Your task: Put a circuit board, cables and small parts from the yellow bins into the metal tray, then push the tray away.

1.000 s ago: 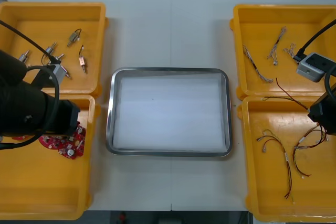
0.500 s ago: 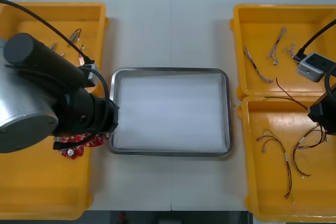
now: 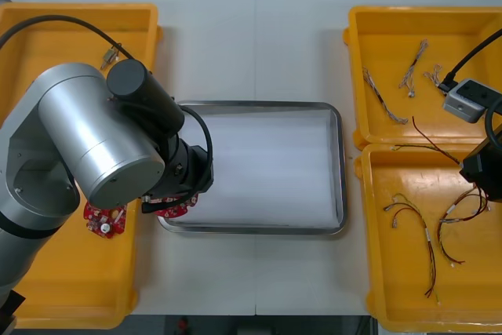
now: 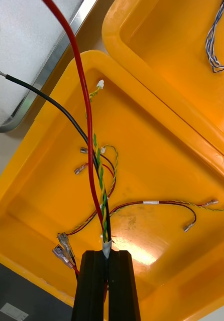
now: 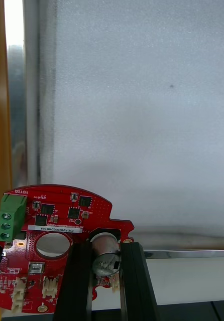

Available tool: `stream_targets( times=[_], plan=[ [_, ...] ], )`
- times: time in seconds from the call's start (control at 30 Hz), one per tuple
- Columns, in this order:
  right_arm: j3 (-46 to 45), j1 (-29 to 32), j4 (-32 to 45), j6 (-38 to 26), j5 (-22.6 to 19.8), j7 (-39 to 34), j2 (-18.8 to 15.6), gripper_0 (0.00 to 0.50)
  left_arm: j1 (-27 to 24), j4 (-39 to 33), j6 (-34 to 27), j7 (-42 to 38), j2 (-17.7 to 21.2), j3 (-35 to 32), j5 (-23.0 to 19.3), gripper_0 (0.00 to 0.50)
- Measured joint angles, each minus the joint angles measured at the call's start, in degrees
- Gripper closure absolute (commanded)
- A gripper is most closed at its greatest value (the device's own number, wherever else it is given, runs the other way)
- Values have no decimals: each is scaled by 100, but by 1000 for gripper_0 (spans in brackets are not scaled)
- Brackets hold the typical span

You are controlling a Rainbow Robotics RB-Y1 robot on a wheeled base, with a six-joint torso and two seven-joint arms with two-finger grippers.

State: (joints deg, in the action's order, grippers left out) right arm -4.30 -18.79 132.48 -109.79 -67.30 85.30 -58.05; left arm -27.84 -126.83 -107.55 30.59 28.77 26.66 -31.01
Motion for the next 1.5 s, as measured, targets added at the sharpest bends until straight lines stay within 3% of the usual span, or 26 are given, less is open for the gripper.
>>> stream_targets(
  times=[0.27,0.57,1.13,1.2,1.27,1.33,1.43,1.5],
  plan=[
    [0,0,0,0,0,0,0,500,-49,339,529,-115,-87,239,195,500],
    [0,0,0,0,0,0,0,500,-251,684,831,-1306,-109,627,339,500],
    [0,0,0,0,0,0,0,500,-308,1233,1240,-1332,-234,1024,559,497],
    [0,0,0,0,0,0,0,500,-308,1256,1251,-1332,-236,1052,559,449],
    [0,0,0,0,0,0,0,500,-308,1266,1271,-1333,-236,1076,562,350],
    [0,0,0,0,0,0,0,500,-308,1270,1282,-1334,-236,1105,573,285],
    [0,0,0,0,0,0,0,500,-309,1271,1286,-1335,-236,1116,586,231],
    [0,0,0,0,0,0,0,500,-309,1271,1290,-1335,-237,1116,586,223]
  ],
)
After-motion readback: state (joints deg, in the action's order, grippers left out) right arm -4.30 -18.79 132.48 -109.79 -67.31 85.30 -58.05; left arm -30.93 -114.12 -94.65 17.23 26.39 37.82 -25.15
